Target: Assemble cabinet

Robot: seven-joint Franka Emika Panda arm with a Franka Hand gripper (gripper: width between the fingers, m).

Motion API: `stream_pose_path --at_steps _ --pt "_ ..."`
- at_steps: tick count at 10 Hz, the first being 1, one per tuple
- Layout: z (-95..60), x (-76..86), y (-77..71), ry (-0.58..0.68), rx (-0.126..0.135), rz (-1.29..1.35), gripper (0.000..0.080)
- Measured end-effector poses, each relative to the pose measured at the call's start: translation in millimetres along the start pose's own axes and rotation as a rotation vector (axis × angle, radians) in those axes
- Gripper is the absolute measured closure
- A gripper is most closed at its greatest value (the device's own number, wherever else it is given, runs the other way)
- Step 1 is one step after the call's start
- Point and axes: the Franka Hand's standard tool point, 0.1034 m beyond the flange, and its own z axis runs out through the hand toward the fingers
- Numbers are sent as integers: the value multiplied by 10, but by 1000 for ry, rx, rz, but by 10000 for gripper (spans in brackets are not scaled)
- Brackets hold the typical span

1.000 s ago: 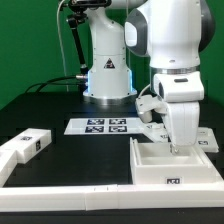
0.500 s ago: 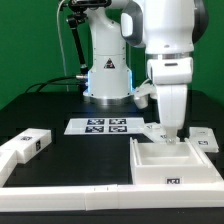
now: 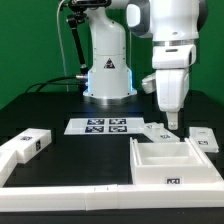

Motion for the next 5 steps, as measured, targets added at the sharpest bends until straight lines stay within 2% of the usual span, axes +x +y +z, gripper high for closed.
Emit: stream_pose_path --at_steps 1,5 --pt "11 79 -56 3 1 0 2" --pt "15 58 -44 2 2 0 2"
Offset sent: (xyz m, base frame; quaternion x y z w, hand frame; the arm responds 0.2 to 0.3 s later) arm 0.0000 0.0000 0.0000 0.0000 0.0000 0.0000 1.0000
